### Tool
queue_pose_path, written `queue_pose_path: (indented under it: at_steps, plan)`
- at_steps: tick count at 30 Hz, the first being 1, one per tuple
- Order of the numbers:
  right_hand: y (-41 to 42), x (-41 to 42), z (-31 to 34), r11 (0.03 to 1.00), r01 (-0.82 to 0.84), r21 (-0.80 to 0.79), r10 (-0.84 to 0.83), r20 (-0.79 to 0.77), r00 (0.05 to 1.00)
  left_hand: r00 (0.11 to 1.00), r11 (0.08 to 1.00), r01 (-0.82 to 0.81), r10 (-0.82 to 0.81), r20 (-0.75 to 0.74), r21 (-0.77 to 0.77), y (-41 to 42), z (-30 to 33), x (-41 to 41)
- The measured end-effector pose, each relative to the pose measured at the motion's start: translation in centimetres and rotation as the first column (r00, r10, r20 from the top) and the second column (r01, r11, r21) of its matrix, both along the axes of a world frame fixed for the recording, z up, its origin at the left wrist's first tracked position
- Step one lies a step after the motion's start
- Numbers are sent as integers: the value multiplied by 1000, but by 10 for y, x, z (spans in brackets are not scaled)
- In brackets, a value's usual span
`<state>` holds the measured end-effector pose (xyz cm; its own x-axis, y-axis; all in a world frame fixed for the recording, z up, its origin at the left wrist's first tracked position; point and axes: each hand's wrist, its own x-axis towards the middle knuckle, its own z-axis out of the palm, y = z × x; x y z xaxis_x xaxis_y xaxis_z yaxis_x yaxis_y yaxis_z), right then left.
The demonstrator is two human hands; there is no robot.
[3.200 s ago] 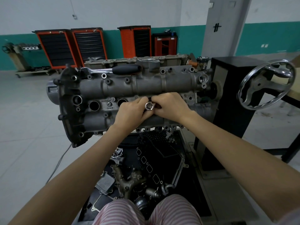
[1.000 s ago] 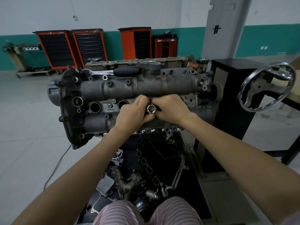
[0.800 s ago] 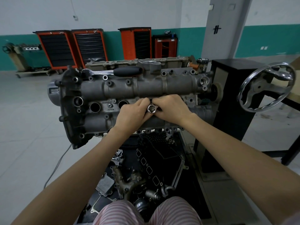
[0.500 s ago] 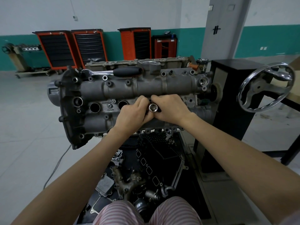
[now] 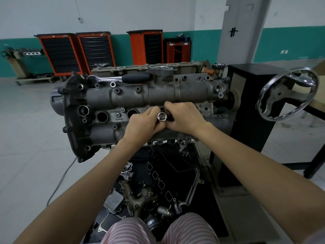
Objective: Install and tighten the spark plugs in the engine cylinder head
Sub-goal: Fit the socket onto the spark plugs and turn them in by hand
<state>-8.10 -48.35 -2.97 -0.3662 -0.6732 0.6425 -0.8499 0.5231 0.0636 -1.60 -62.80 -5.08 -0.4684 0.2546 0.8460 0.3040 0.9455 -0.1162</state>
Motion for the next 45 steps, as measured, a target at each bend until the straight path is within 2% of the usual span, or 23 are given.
queue_pose_path:
  at_steps: [9,18,24,30,35,38,41,45]
  plan:
    - [0,2,2,998,-53,-29,52,-33,998,999,1000,-3,2,-50,-25,0,-1,-4]
    - [-1,-1,0,1000,4,-8,-4,-6,1000,998,999,-45,43,-53,-22,1,-2,-3]
    - [-1,-1,0,1000,-15,22,15,-14,1000,999,999,-48,48,-4,21,4,-2,-2]
    - [0,3,3,999,-32,18,32,-13,999,994,995,-99,99,-48,0,0,-3,-8]
    - [0,4,3,1000,-18,-6,18,-6,1000,995,997,-68,66,-78,-22,-1,-4,-8]
    - [-1,0,1,999,23,32,-23,-7,1000,996,997,-72,71,-54,-27,1,-1,-5]
    - [-1,-2,-1,999,15,52,-14,-24,1000,998,998,-65,65,-9,-9,3,-1,-3]
    - [0,-2,0,998,-6,55,9,-51,999,997,997,-75,75,-21,-4,2,-2,-5]
